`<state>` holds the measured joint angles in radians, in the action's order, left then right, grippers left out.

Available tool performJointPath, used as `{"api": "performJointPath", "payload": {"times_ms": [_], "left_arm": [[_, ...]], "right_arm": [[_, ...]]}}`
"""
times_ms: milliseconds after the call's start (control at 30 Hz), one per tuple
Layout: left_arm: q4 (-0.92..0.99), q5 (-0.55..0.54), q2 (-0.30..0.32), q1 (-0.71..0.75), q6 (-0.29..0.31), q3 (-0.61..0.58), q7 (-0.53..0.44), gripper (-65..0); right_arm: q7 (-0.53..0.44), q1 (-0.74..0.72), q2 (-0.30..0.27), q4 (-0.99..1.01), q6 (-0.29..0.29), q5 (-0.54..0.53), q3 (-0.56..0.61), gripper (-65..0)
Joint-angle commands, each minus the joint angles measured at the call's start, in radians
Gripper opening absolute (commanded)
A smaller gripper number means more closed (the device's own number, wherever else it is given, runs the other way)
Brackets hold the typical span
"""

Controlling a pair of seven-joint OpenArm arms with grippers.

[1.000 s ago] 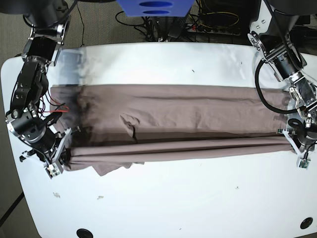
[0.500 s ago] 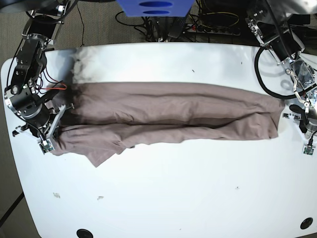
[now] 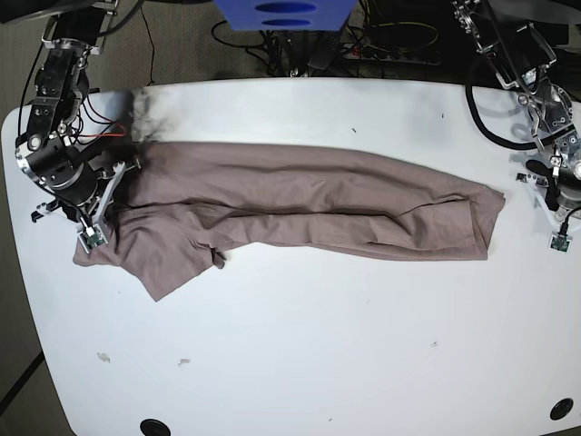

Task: Fold the T-shirt properly
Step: 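Lift the hem corners with both grippers and fold them onto the collar edge, then release the folded shirt and raise both grippers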

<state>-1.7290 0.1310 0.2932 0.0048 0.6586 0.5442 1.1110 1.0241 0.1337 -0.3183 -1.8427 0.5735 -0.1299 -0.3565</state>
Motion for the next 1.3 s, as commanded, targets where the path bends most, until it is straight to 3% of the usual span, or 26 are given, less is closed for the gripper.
{"api": "performJointPath", "payload": {"times_ms": [0,633,833,967,1100,1267], "left_arm": [[-0.021,0.003,0.014,-0.007,-0.003,0.006,-0.013,-62.0],[-0.024,0.003,0.022,-0.01,-0.003,0.007,-0.015,-62.0],[-0.025,0.003,0.022,-0.012,-0.003,0.009,-0.016,-62.0],[-0.027,0.003,0.022,-0.019,-0.003,0.009,-0.016,-62.0],[-0.035,0.008,0.024,-0.035,-0.003,0.01,-0.016,-61.9],[-0.061,0.005,0.037,-0.039,-0.003,0.01,-0.016,-57.9]], "right_arm": [[-0.017,0.007,-0.015,-0.013,-0.004,-0.003,-0.005,-65.0],[-0.055,0.054,-0.018,0.108,-0.004,-0.001,-0.006,-65.0],[-0.052,0.054,-0.017,0.074,-0.004,-0.001,-0.006,-62.0],[-0.046,0.054,-0.015,0.019,-0.005,-0.001,-0.032,-45.9],[-0.001,0.054,-0.014,-0.058,-0.005,-0.001,-0.098,-24.5],[0.038,0.053,-0.014,-0.153,-0.005,-0.001,-0.132,-10.5]]}}
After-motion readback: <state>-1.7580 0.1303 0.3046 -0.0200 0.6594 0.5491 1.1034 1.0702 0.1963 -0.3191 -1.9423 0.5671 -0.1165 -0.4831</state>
